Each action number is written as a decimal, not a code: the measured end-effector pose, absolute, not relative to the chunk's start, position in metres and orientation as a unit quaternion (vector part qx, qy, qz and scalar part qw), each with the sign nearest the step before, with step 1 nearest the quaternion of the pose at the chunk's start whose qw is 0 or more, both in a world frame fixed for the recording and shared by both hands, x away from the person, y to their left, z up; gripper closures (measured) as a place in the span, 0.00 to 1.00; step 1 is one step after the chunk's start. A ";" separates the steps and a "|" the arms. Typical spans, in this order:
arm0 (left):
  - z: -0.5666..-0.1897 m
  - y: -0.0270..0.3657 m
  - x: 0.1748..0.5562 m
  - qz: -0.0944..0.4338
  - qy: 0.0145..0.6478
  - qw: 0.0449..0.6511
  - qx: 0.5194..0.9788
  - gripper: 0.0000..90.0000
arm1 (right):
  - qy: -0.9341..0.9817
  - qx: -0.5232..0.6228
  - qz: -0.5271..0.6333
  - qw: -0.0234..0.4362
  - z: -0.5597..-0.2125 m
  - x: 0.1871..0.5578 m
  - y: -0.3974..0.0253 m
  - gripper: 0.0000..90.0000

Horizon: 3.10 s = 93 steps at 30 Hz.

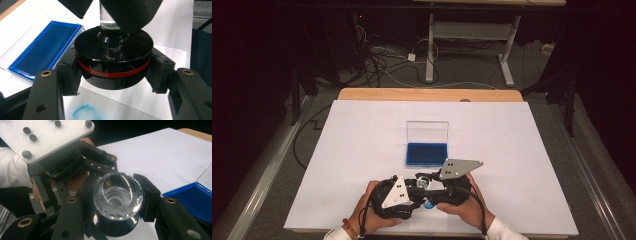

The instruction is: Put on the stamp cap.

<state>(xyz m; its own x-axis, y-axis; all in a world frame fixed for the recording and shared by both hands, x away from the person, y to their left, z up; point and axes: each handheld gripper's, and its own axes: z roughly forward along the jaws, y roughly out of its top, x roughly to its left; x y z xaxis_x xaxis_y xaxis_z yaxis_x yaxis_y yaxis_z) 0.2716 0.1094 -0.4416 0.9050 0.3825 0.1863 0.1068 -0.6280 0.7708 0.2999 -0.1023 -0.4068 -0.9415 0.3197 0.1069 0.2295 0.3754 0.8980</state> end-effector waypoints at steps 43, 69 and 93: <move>-0.440 0.109 0.272 0.161 0.122 0.436 0.877 0.38 | 0.817 0.189 0.544 0.032 -0.405 0.302 -0.105 0.63; -0.446 0.136 0.285 0.160 0.184 0.436 0.866 0.20 | 0.824 0.175 0.531 0.089 -0.386 0.298 -0.124 0.63; -0.450 0.202 0.285 0.213 0.244 0.409 0.853 0.18 | 0.828 0.191 0.514 0.121 -0.375 0.305 -0.154 0.63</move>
